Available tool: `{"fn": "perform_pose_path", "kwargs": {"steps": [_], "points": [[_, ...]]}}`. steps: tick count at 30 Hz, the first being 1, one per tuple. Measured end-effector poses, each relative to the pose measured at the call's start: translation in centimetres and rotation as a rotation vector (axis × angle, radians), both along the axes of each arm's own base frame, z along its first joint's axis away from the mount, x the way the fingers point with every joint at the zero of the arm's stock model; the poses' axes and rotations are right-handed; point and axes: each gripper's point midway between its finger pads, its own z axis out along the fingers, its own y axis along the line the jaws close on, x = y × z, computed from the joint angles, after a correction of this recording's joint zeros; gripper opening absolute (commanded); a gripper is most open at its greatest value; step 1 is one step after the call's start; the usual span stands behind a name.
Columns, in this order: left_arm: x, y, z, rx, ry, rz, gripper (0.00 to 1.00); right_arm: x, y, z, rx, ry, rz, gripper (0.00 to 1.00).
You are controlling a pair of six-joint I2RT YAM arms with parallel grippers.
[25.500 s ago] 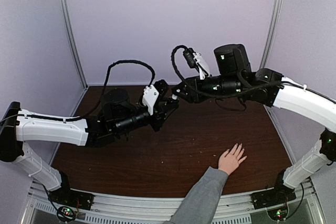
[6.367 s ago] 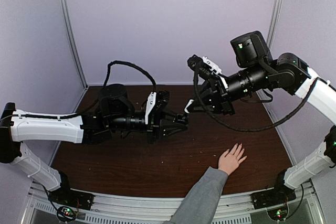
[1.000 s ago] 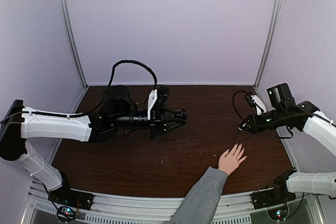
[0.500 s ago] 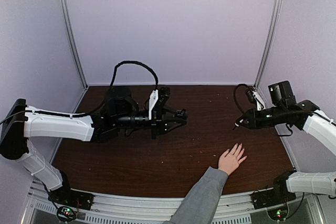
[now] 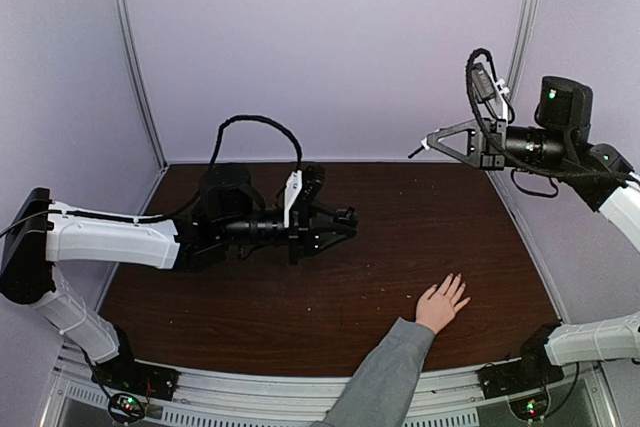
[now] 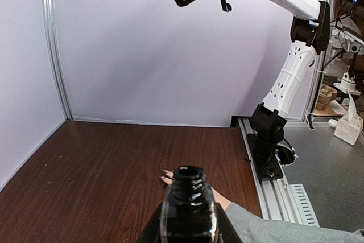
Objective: Paint the nails
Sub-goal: Paint the hand on the nail.
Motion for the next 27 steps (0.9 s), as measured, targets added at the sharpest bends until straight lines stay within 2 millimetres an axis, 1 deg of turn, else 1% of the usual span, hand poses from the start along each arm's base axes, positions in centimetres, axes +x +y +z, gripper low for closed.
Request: {"fn": "perform_pose_path", "kwargs": {"steps": [2, 4, 7, 12, 15, 20, 27], "points": [[-0.2, -0.1, 0.1, 0.0, -0.011, 0.0, 0.0, -1.0, 1.4, 1.2, 0.014, -0.02, 0.065, 0.0], [-0.3, -0.2, 0.1, 0.0, -0.021, 0.001, 0.0, -1.8, 2.7, 1.5, 0.015, -0.022, 0.122, 0.0], [-0.4, -0.4, 0.1, -0.001, -0.033, 0.005, 0.0, -2.5, 4.5, 1.3, 0.005, -0.016, 0.188, 0.0], [-0.4, -0.4, 0.9, -0.03, -0.056, 0.014, 0.0, -2.9, 6.5, 0.2, -0.021, 0.013, 0.246, 0.0], [-0.1, -0.4, 1.6, -0.056, -0.073, 0.032, 0.0, -3.1, 7.3, -0.5, -0.037, 0.02, 0.266, 0.0], [0.1, -0.2, 2.7, -0.097, -0.097, 0.052, 0.0, -3.3, 8.0, -1.3, -0.059, 0.032, 0.285, 0.0], [0.1, 0.1, 3.2, -0.126, -0.11, 0.064, 0.0, -3.5, 8.7, -1.8, -0.071, 0.031, 0.304, 0.0]]}}
